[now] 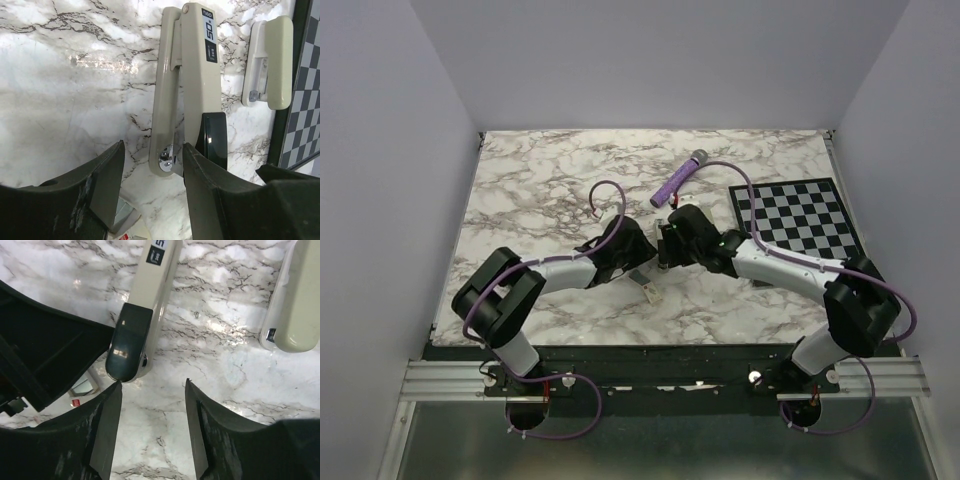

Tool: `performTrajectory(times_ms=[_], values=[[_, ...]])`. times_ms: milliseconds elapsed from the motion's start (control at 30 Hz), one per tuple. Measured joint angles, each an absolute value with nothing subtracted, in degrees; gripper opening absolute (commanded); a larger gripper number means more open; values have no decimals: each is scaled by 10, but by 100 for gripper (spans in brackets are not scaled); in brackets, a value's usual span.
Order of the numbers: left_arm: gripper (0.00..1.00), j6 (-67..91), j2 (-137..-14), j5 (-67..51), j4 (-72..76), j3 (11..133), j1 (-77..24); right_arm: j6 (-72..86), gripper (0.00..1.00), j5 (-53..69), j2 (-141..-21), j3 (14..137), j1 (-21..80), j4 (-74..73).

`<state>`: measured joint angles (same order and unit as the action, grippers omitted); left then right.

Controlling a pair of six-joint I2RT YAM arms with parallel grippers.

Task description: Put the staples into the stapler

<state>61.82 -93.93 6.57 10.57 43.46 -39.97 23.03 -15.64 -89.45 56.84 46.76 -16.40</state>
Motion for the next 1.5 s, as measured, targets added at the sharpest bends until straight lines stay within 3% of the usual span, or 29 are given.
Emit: performTrajectory(times_ms=[133,233,500,900,1233,1500], values=[[70,616,-915,73,93,432,-399,229,82,-147,-880,592,468,-188],[79,605,-876,86,67,432,-391,230,87,-137,-881,627,468,-220],[98,512,-688,189,-35,452,-317,240,84,-123,-945,732,468,-300],[99,219,-464,391,-20,515,-310,253,57,-108,-1069,803,468,-375],[99,138,-446,445,33,424,-309,260,19,-113,-1101,803,467,-393],[99,108,-442,455,53,420,-309,260,11,-115,-1102,777,465,-367]])
